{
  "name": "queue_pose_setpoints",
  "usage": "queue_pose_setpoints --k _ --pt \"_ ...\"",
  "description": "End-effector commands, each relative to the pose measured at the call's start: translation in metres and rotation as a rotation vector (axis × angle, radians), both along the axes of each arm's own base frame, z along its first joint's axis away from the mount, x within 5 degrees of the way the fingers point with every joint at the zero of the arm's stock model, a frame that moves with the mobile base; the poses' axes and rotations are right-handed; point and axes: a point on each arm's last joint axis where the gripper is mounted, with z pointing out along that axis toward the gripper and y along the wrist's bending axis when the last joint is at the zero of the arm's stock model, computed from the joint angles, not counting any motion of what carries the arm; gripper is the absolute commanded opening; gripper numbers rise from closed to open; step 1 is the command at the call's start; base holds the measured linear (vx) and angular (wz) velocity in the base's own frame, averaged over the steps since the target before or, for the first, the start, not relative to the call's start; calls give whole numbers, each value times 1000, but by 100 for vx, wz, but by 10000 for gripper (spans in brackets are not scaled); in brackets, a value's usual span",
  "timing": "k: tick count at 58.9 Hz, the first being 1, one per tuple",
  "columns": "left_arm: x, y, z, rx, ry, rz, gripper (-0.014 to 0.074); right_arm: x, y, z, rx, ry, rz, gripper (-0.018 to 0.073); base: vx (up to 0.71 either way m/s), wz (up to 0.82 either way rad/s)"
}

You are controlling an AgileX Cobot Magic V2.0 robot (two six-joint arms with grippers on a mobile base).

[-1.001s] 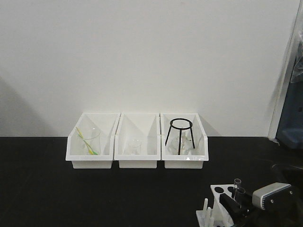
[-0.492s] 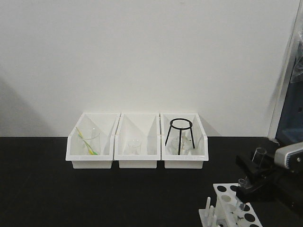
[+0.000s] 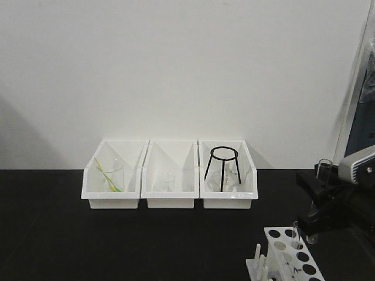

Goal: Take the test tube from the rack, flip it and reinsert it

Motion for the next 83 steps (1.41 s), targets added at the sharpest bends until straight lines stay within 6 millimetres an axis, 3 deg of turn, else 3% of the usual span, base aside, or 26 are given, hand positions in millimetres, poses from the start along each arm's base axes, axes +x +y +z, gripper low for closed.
queue_pose_setpoints --k 1,22,36,42,54,55,56,57,74,83 --pt "1 -1 8 4 -98 -11 -6 -5 7 19 -172 -142 111 64 0 0" --pt "1 -1 8 4 -98 -11 -6 -11 15 7 -934 -332 368 64 0 0" --pt "1 -1 8 4 -98 -11 -6 -11 13 4 -1247 -444 420 64 0 0" --pt "1 -1 8 4 -98 -11 -6 -11 13 4 -1300 -475 427 64 0 0" --pt "1 -1 8 4 -98 -11 -6 -8 12 10 -1005 -381 317 64 0 0" --pt "1 -1 8 4 -98 -11 -6 -8 12 11 -955 -367 300 64 0 0" --pt "1 -1 8 4 -98 -11 -6 -7 11 16 -760 -319 237 64 0 0" --pt "1 -1 8 4 -98 -11 -6 -6 10 17 -697 -304 216 64 0 0" --pt "1 -1 8 4 -98 -11 -6 0 -5 29 232 -62 -67 64 0 0" --pt "1 -1 8 4 -98 -11 -6 1 -7 28 347 -15 -99 64 0 0"
